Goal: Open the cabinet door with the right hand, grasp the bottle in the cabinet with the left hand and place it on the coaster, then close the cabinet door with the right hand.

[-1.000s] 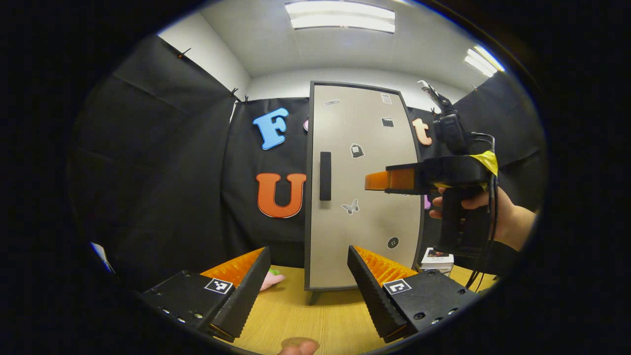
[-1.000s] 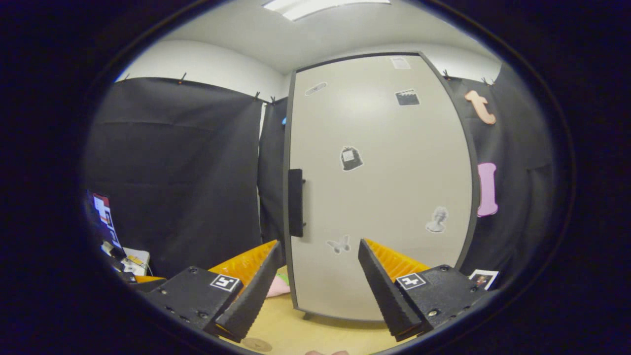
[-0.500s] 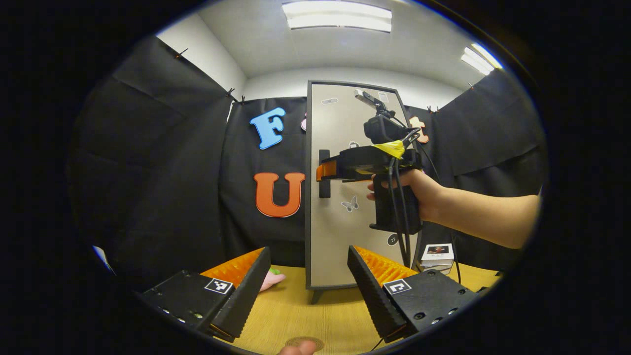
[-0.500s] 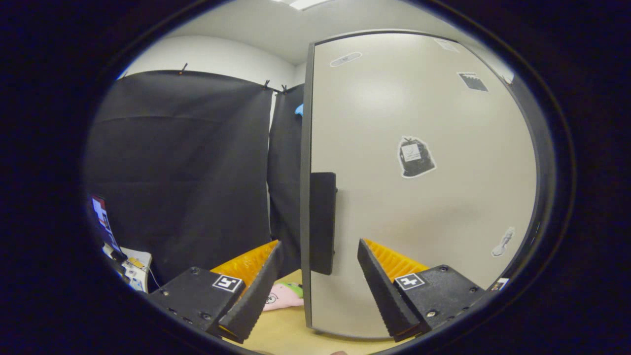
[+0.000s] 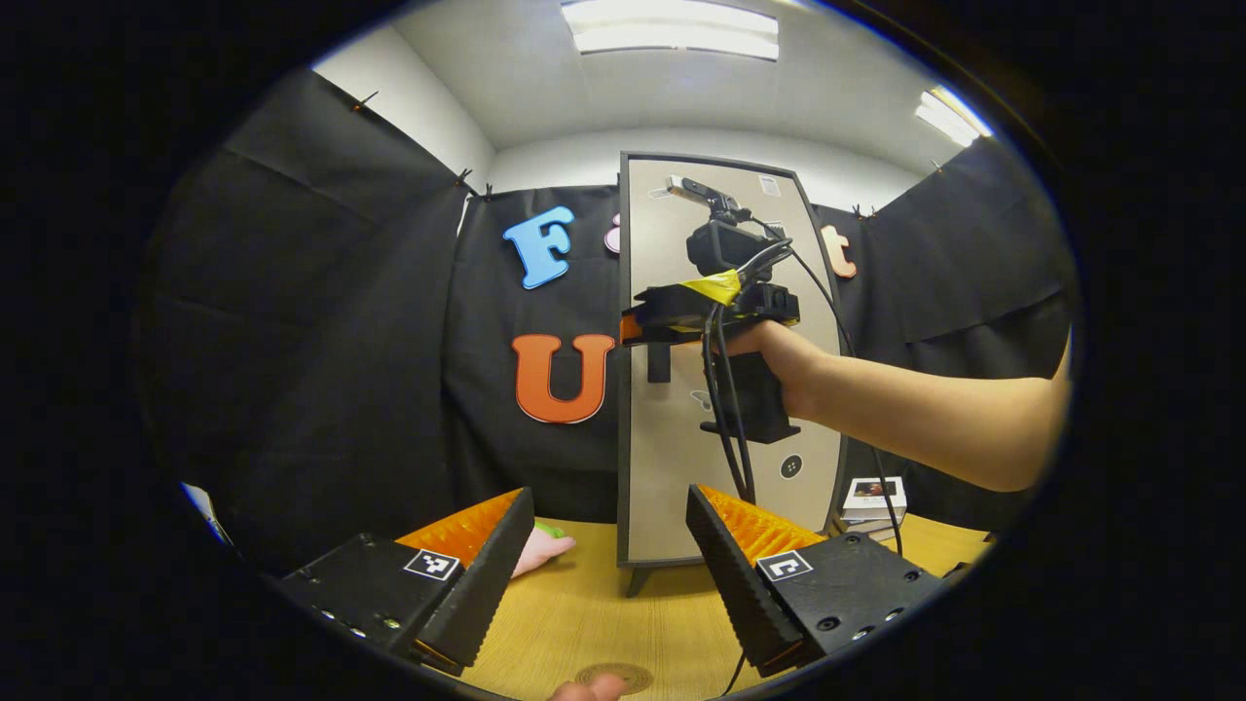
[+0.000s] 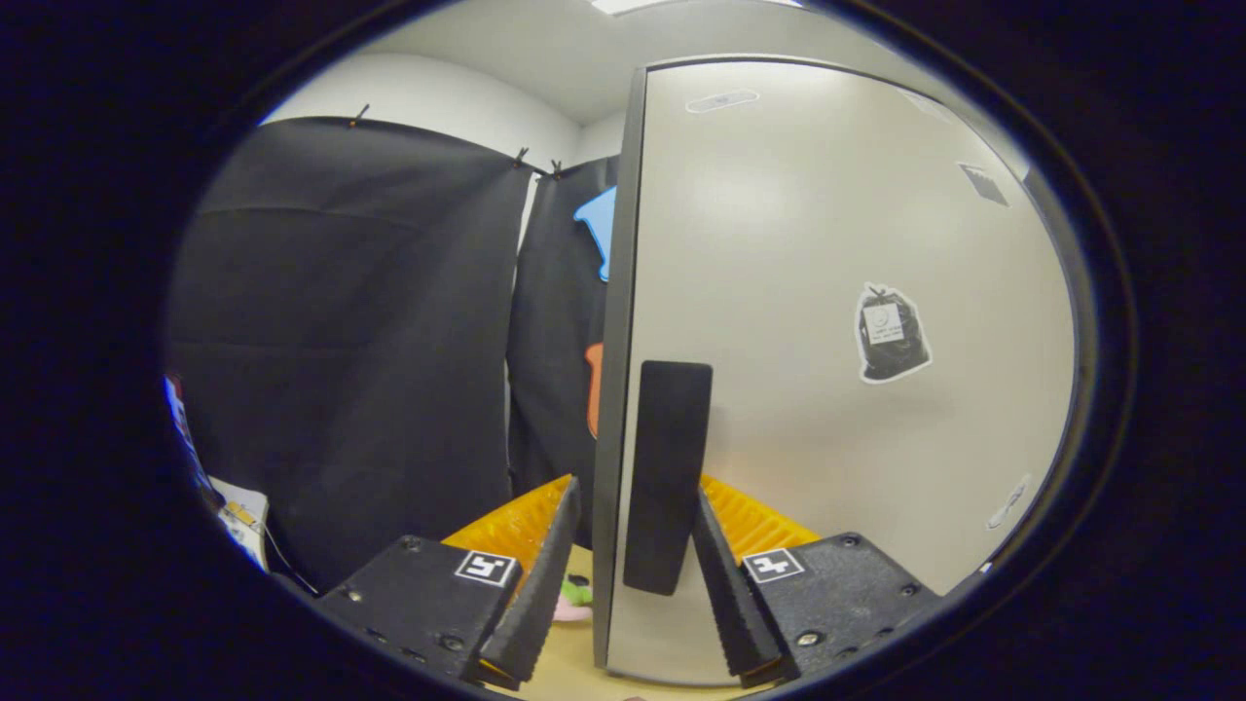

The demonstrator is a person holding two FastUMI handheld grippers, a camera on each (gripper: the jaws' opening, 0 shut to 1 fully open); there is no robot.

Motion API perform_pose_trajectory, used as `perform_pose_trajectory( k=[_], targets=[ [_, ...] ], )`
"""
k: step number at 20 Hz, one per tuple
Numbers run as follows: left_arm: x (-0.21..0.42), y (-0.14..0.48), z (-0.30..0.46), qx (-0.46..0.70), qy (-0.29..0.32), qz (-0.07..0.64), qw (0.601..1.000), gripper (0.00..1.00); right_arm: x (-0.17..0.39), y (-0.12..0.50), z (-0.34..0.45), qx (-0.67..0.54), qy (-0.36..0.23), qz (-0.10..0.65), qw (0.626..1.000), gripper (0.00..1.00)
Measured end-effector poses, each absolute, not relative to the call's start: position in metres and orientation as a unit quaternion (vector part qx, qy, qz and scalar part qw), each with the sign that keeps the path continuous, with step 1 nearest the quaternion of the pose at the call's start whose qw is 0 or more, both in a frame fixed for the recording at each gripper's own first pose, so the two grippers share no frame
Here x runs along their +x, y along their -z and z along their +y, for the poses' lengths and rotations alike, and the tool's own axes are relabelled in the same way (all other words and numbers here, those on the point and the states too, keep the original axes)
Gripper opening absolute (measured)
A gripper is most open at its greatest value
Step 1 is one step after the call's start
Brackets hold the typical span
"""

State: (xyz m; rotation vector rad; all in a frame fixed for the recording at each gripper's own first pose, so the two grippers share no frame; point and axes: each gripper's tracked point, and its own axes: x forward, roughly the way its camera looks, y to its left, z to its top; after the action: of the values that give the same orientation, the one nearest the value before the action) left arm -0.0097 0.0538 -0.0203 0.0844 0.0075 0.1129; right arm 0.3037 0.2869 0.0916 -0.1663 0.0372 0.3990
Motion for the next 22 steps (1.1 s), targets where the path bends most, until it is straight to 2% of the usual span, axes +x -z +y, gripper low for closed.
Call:
perform_pose_trajectory(
  k=[2, 3, 4, 6, 9, 12, 15, 22],
  targets=[
    [-0.010, 0.020, 0.055, 0.042, -0.061, 0.004, 0.997, 0.95, 0.307, -0.093, 0.284, -0.075, -0.176, 0.010, 0.981, 0.49],
    [-0.010, 0.020, 0.055, 0.041, -0.063, 0.004, 0.997, 0.95, 0.308, -0.094, 0.282, -0.072, -0.173, 0.007, 0.982, 0.49],
    [-0.010, 0.020, 0.054, 0.038, -0.064, 0.004, 0.997, 0.95, 0.308, -0.094, 0.281, -0.071, -0.172, 0.010, 0.983, 0.38],
    [-0.010, 0.019, 0.053, 0.033, -0.063, -0.001, 0.998, 0.95, 0.306, -0.094, 0.281, -0.068, -0.173, 0.006, 0.983, 0.31],
    [-0.007, 0.020, 0.052, 0.033, -0.062, -0.002, 0.998, 0.95, 0.309, -0.094, 0.280, -0.078, -0.174, -0.010, 0.982, 0.27],
    [-0.012, 0.020, 0.054, 0.033, -0.064, 0.005, 0.997, 0.95, 0.309, -0.093, 0.279, -0.076, -0.175, -0.001, 0.982, 0.27],
    [-0.010, 0.021, 0.052, 0.026, -0.062, 0.006, 0.998, 0.95, 0.304, -0.092, 0.279, -0.072, -0.182, 0.005, 0.981, 0.22],
    [-0.010, 0.021, 0.055, 0.028, -0.072, 0.003, 0.997, 0.95, 0.249, -0.100, 0.274, -0.057, -0.219, 0.009, 0.974, 0.21]
  ],
)
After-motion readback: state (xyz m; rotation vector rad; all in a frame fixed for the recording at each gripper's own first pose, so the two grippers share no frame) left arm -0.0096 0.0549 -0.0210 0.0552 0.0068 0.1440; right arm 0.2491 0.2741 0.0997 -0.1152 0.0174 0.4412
